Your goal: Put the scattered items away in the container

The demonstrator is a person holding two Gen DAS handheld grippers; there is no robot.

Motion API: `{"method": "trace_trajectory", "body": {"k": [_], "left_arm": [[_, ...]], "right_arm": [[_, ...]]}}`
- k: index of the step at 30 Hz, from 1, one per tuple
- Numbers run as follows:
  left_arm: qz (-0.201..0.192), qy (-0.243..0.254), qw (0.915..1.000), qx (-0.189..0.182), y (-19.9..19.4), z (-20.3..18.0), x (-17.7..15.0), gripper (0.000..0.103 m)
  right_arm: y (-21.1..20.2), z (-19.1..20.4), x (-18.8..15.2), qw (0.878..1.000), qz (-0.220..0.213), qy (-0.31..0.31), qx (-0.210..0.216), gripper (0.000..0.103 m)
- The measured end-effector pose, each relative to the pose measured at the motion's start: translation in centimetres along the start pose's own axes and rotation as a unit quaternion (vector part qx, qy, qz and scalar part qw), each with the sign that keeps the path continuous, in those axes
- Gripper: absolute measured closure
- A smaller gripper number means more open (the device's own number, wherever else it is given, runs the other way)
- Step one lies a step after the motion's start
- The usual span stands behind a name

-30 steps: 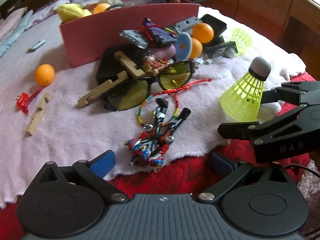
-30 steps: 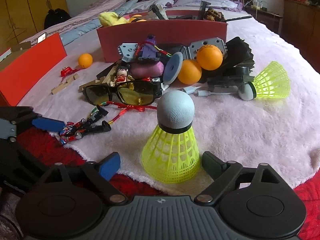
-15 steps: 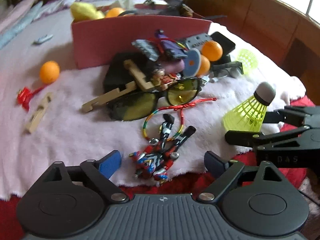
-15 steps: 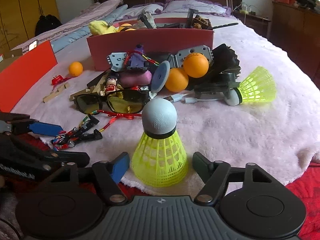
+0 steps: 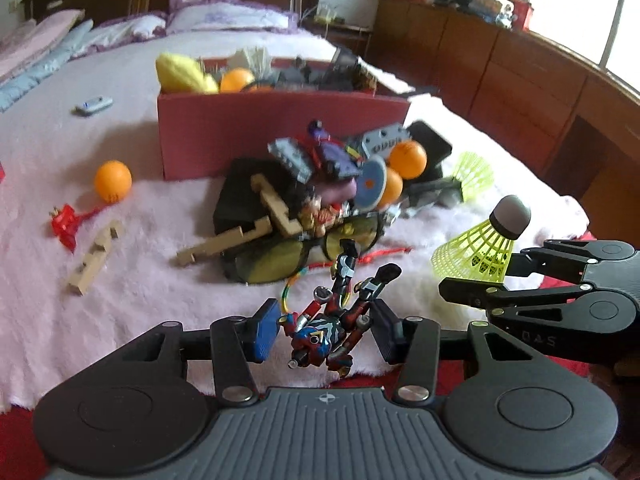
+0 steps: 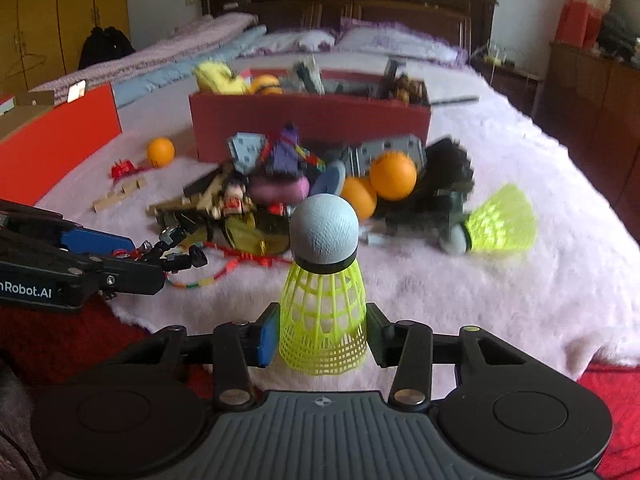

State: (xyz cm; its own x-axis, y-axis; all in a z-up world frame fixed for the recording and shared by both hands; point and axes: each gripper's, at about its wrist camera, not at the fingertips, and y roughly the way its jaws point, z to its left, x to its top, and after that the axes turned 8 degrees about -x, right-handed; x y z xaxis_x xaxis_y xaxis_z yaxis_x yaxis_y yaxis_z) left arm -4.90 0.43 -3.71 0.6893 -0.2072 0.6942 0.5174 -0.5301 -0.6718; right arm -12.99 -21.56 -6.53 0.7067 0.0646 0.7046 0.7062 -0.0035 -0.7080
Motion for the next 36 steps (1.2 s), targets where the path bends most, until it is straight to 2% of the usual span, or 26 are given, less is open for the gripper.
{"method": "trace_trajectory", "body": {"k": [10, 14, 20, 26, 35, 36], "left_arm": [[-0.041, 0.003, 0.9991, 0.007, -0.8, 0.1, 3.1, 0.054], [-0.06, 0.014, 0.9981, 0.01, -0.9, 0.5, 5.3, 0.054], [-0.09, 0.045, 0.9948, 0.019, -0.3, 1.7, 10.5, 0.054], [-0.106, 0.056, 0.9923, 0.031, 1.9, 4.1, 16.2, 0.054], [-0.086, 0.044, 0.9931, 0.066, 7.6, 8.2, 21.9, 0.053], [-0.086, 0.043, 0.9928, 0.072, 7.9, 8.5, 22.2, 0.05]], "right_arm": [[-0.9, -0.3, 2.1, 1.0, -0.026, 0.005, 0.005, 0.056], [-0.8, -0.5, 3.7, 0.999, -0.034, 0.009, 0.011, 0.056], [-0.1, -1.0, 8.7, 0.997, -0.074, -0.008, 0.01, 0.056], [2.2, -1.5, 13.9, 0.995, -0.095, -0.014, 0.01, 0.056], [7.4, -1.6, 19.9, 0.996, -0.086, -0.004, 0.0, 0.056], [8.0, -1.6, 20.4, 0.996, -0.084, 0.001, -0.002, 0.056]]}}
